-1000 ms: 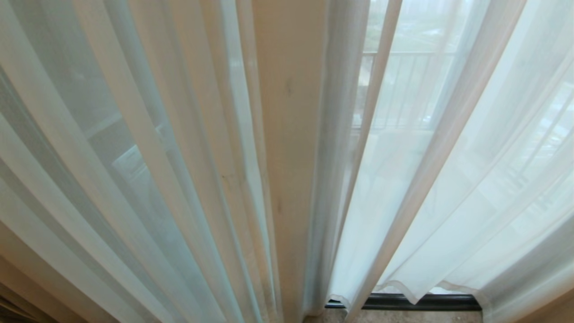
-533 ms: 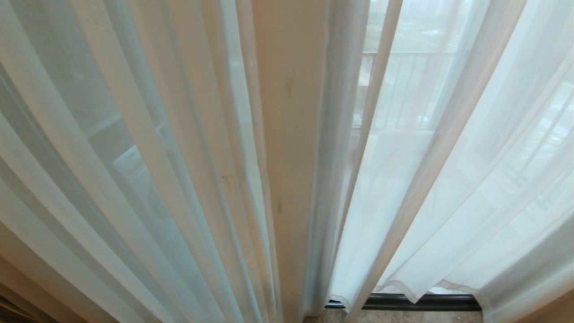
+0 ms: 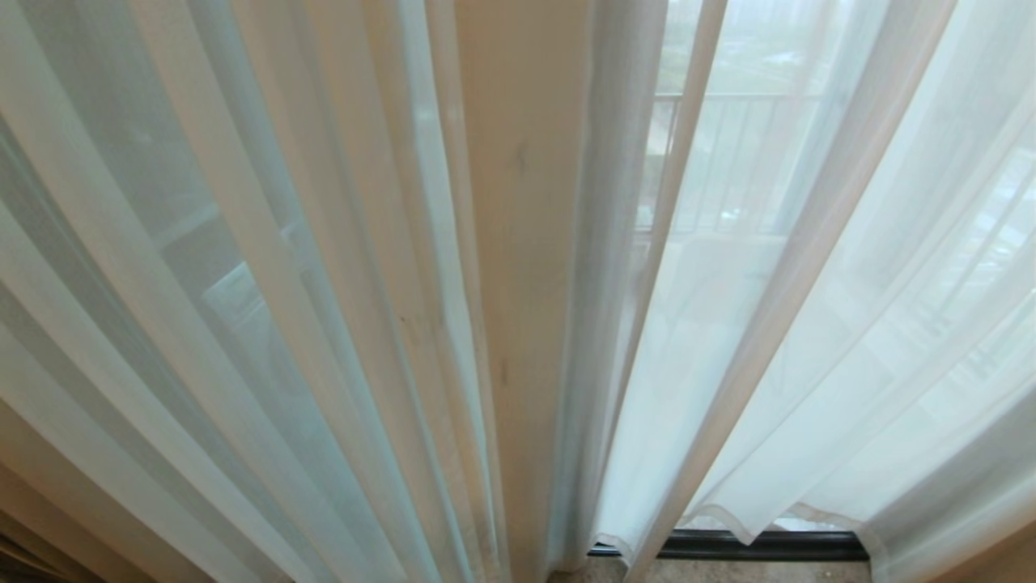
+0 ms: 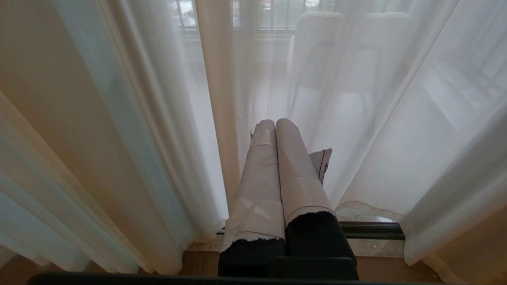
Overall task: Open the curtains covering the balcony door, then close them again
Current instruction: Pull the inner curtains open on both sides
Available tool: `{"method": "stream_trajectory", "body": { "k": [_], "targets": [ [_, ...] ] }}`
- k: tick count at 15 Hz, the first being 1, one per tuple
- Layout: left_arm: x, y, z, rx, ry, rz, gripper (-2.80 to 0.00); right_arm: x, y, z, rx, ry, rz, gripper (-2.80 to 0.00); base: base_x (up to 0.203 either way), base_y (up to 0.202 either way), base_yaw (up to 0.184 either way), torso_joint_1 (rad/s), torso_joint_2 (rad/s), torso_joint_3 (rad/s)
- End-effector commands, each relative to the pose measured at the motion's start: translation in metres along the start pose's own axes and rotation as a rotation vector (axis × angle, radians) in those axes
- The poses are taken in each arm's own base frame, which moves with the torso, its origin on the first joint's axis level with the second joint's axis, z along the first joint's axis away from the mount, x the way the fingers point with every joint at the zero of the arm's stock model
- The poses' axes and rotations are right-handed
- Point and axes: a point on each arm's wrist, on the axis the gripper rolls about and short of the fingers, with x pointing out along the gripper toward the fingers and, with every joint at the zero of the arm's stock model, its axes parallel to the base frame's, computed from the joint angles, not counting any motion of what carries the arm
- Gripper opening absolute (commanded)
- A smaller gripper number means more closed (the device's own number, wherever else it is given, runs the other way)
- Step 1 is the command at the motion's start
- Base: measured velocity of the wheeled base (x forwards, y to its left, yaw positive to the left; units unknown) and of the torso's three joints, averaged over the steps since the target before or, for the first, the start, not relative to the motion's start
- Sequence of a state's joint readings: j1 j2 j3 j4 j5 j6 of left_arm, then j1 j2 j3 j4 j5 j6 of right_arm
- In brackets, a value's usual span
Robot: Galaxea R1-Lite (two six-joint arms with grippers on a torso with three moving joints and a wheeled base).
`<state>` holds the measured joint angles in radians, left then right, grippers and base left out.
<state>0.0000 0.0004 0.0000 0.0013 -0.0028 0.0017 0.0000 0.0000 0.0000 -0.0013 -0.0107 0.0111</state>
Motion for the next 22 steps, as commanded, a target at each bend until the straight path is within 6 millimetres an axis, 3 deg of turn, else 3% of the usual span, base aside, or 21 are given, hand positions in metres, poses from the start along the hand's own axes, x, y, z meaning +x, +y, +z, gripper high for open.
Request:
{"method": "stream_trajectory", "body": {
  "k": [1, 12, 15, 22],
  "targets": [
    [0.000, 0.000, 0.000, 0.000, 0.000, 0.000, -2.80, 0.000, 0.000, 0.000, 0.001, 0.000, 0.000, -2.80, 0.000, 0.000, 0.000, 0.000, 0.00, 0.000],
    [-0.004, -0.001, 0.009, 0.077, 0.002, -0.038, -2.80, 0.000, 0.000, 0.000, 0.001, 0.000, 0.000, -2.80, 0.000, 0.000, 0.000, 0.000, 0.00, 0.000],
    [-0.008, -0.004, 0.014, 0.054, 0.054, -0.184, -2.80, 0.000, 0.000, 0.000, 0.000, 0.000, 0.000, -2.80, 0.000, 0.000, 0.000, 0.000, 0.00, 0.000],
    [-0.004, -0.006, 0.019, 0.039, 0.105, -0.267, -2.80, 0.000, 0.000, 0.000, 0.000, 0.000, 0.000, -2.80, 0.000, 0.000, 0.000, 0.000, 0.00, 0.000]
  ]
}}
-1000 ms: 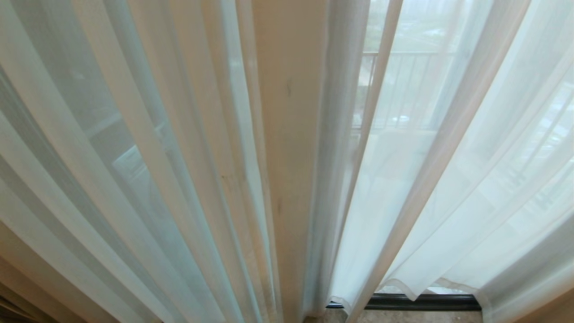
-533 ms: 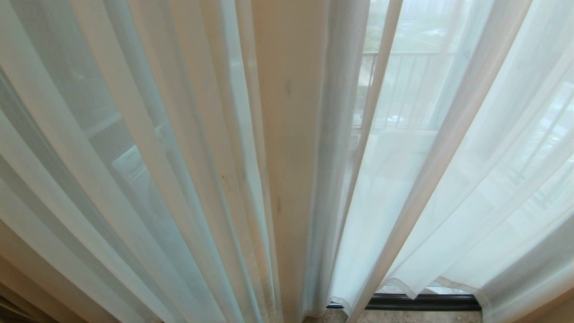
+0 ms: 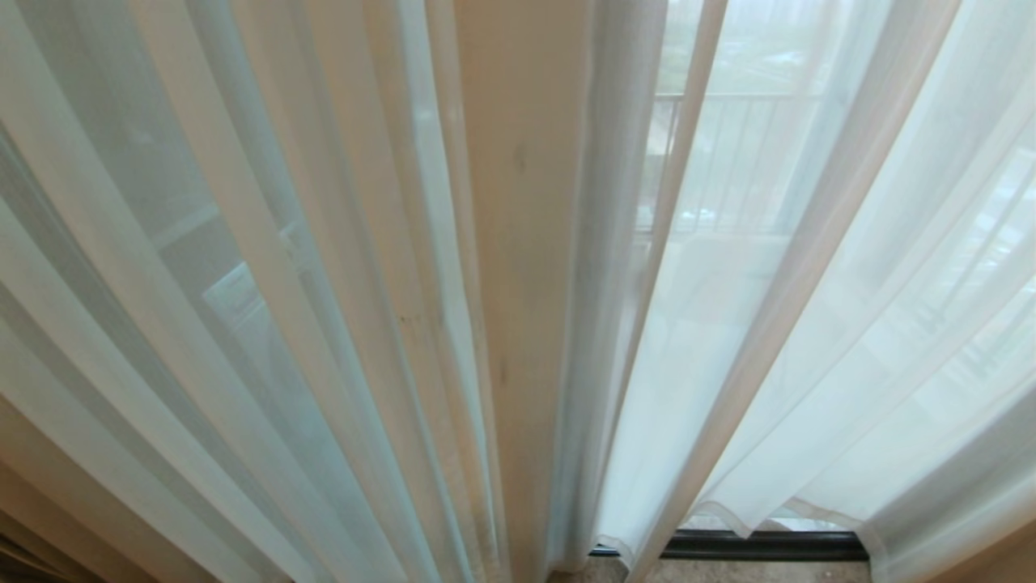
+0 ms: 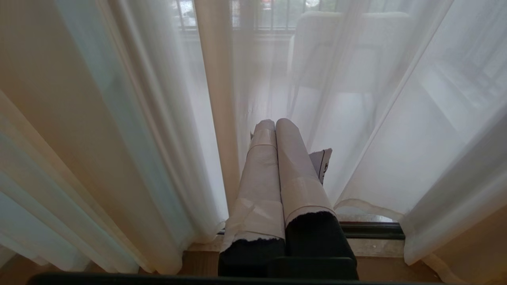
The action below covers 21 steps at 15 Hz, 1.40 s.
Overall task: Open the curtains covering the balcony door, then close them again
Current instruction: Pull the inner curtains open on both sides
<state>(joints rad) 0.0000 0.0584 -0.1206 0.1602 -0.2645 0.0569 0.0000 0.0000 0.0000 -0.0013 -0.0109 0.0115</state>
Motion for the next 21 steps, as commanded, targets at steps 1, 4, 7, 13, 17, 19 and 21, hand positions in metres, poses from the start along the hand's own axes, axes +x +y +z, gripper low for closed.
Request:
{"method": "stream_trajectory", "body": {
  "k": [1, 4, 7, 13, 17, 19, 21],
  "targets": [
    [0.001, 0.000, 0.001, -0.003, 0.016, -0.003, -2.80, 0.000, 0.000, 0.000, 0.001, 0.000, 0.000, -2.80, 0.000, 0.000, 0.000, 0.000, 0.00, 0.000],
    [0.001, 0.000, 0.001, -0.003, 0.014, -0.003, -2.80, 0.000, 0.000, 0.000, -0.001, 0.000, 0.000, -2.80, 0.000, 0.000, 0.000, 0.000, 0.00, 0.000],
    [0.001, 0.000, 0.000, -0.003, 0.012, 0.001, -2.80, 0.000, 0.000, 0.000, 0.001, 0.001, 0.000, -2.80, 0.000, 0.000, 0.000, 0.000, 0.00, 0.000],
    [0.015, 0.006, 0.033, -0.033, 0.073, -0.020, -2.80, 0.000, 0.000, 0.000, 0.000, 0.001, 0.000, -2.80, 0.000, 0.000, 0.000, 0.000, 0.00, 0.000],
    [0.031, 0.011, 0.058, -0.023, 0.038, -0.023, -2.80, 0.000, 0.000, 0.000, -0.001, 0.001, 0.000, -2.80, 0.000, 0.000, 0.000, 0.000, 0.00, 0.000],
    [0.035, 0.013, 0.065, -0.025, 0.049, -0.024, -2.80, 0.000, 0.000, 0.000, -0.001, 0.001, 0.000, -2.80, 0.000, 0.000, 0.000, 0.000, 0.00, 0.000],
    [0.042, 0.015, 0.079, -0.026, 0.063, -0.024, -2.80, 0.000, 0.000, 0.000, 0.001, 0.001, 0.000, -2.80, 0.000, 0.000, 0.000, 0.000, 0.00, 0.000]
  ]
}}
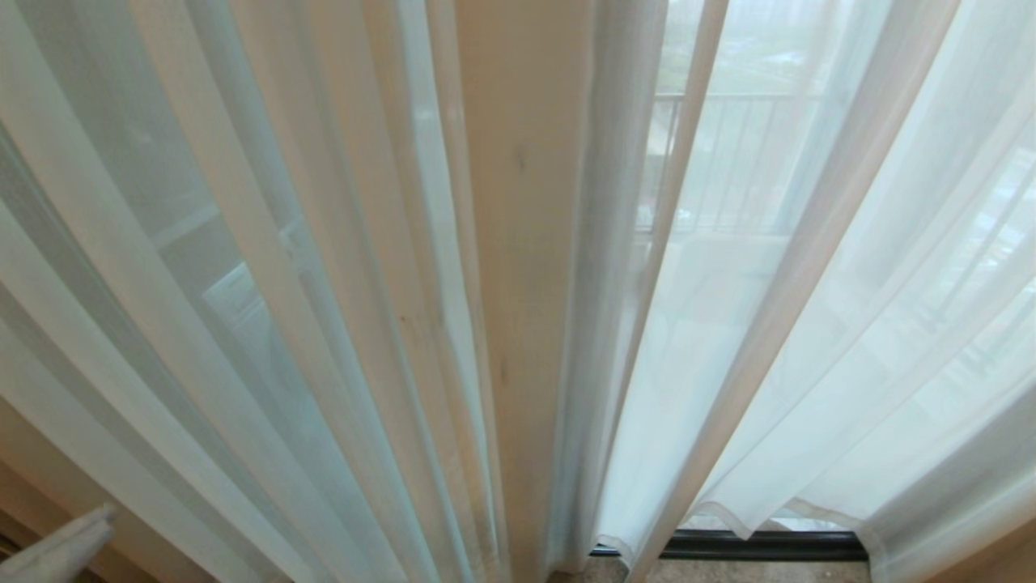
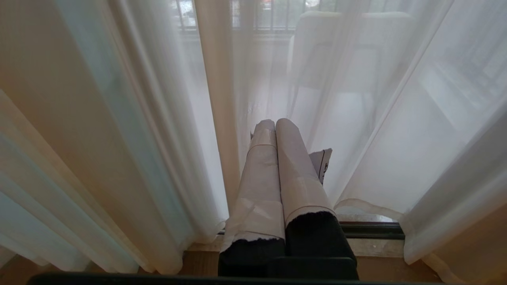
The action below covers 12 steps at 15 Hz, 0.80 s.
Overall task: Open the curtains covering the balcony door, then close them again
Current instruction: Pull the inner curtains open on both sides
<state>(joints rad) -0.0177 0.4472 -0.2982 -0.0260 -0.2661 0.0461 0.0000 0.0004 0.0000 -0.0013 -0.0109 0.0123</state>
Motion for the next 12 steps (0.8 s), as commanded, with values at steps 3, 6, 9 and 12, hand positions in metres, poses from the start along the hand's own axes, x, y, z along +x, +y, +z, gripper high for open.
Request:
{"method": "stream_trajectory", "body": {
  "k": [3, 6, 9, 12],
  "targets": [
    [0.014, 0.006, 0.034, 0.001, 0.019, 0.037, -2.80, 0.000, 0.000, 0.000, -0.002, 0.001, 0.000, -2.80, 0.000, 0.000, 0.000, 0.000, 0.00, 0.000],
    [0.030, 0.011, 0.032, -0.027, 0.101, 0.039, -2.80, 0.000, 0.000, 0.000, -0.001, 0.001, 0.000, -2.80, 0.000, 0.000, 0.000, 0.000, 0.00, 0.000],
    [0.032, 0.008, 0.028, -0.067, 0.123, -0.048, -2.80, 0.000, 0.000, 0.000, 0.000, 0.001, 0.000, -2.80, 0.000, 0.000, 0.000, 0.000, 0.00, 0.000],
    [0.050, 0.009, 0.033, -0.073, 0.165, -0.094, -2.80, 0.000, 0.000, 0.000, 0.000, 0.001, 0.000, -2.80, 0.000, 0.000, 0.000, 0.000, 0.00, 0.000]
  ]
}}
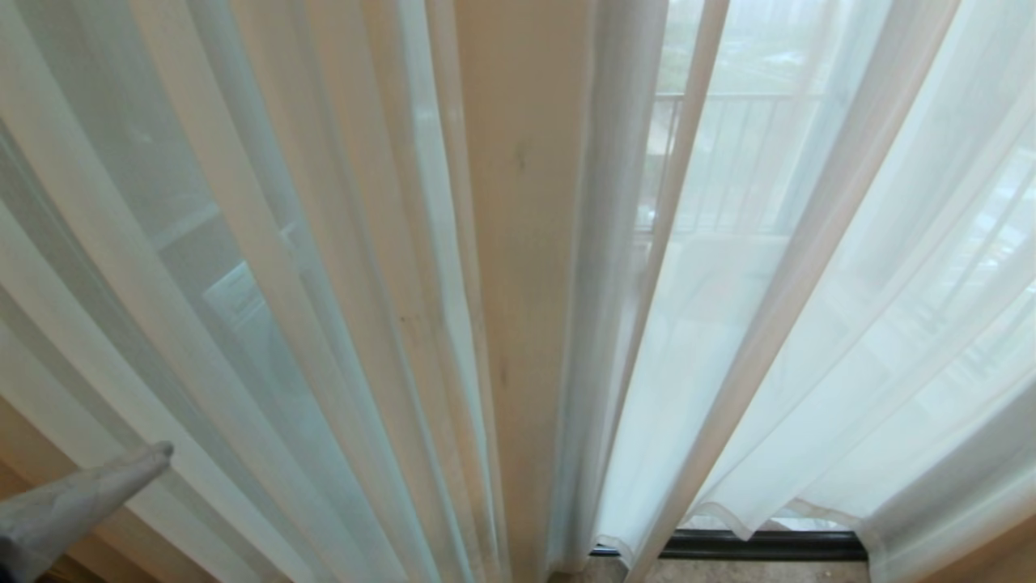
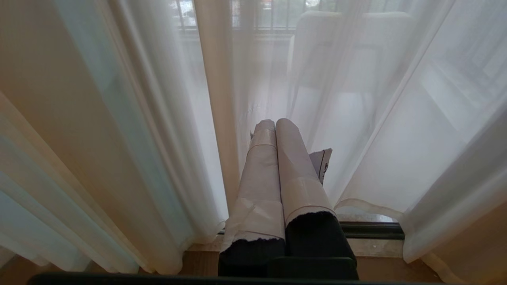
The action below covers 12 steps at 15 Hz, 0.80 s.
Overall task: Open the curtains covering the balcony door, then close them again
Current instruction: Pull the inner curtains open on both sides
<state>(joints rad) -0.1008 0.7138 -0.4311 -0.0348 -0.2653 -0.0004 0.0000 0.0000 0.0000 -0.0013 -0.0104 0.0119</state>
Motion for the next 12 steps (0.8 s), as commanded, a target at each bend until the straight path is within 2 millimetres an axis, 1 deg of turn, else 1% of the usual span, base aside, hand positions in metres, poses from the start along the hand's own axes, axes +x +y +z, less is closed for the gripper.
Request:
{"method": "stream_trajectory", "body": {
  "k": [1, 3, 5, 7, 9, 10, 12],
  "targets": [
    [0.017, 0.002, 0.005, -0.005, 0.046, -0.027, -2.80, 0.000, 0.000, 0.000, 0.000, 0.001, 0.000, -2.80, 0.000, 0.000, 0.000, 0.000, 0.00, 0.000],
    [0.036, 0.001, 0.013, 0.004, 0.053, -0.083, -2.80, 0.000, 0.000, 0.000, 0.000, 0.001, 0.000, -2.80, 0.000, 0.000, 0.000, 0.000, 0.00, 0.000],
    [0.060, -0.005, 0.019, -0.003, 0.063, -0.162, -2.80, 0.000, 0.000, 0.000, 0.000, 0.001, 0.000, -2.80, 0.000, 0.000, 0.000, 0.000, 0.00, 0.000],
    [0.090, -0.015, 0.024, -0.015, 0.065, -0.229, -2.80, 0.000, 0.000, 0.000, 0.000, 0.002, 0.000, -2.80, 0.000, 0.000, 0.000, 0.000, 0.00, 0.000],
    [0.120, -0.022, 0.028, -0.008, 0.055, -0.238, -2.80, 0.000, 0.000, 0.000, 0.000, 0.003, 0.000, -2.80, 0.000, 0.000, 0.000, 0.000, 0.00, 0.000],
    [0.133, -0.027, 0.031, -0.001, 0.028, -0.239, 0.00, 0.000, 0.000, 0.000, 0.000, 0.002, 0.000, -2.80, 0.000, 0.000, 0.000, 0.000, 0.00, 0.000],
    [0.151, -0.038, 0.036, 0.011, -0.028, -0.262, 0.00, 0.000, 0.000, 0.000, 0.000, 0.001, 0.000, -2.80, 0.000, 0.000, 0.000, 0.000, 0.00, 0.000]
  ]
}}
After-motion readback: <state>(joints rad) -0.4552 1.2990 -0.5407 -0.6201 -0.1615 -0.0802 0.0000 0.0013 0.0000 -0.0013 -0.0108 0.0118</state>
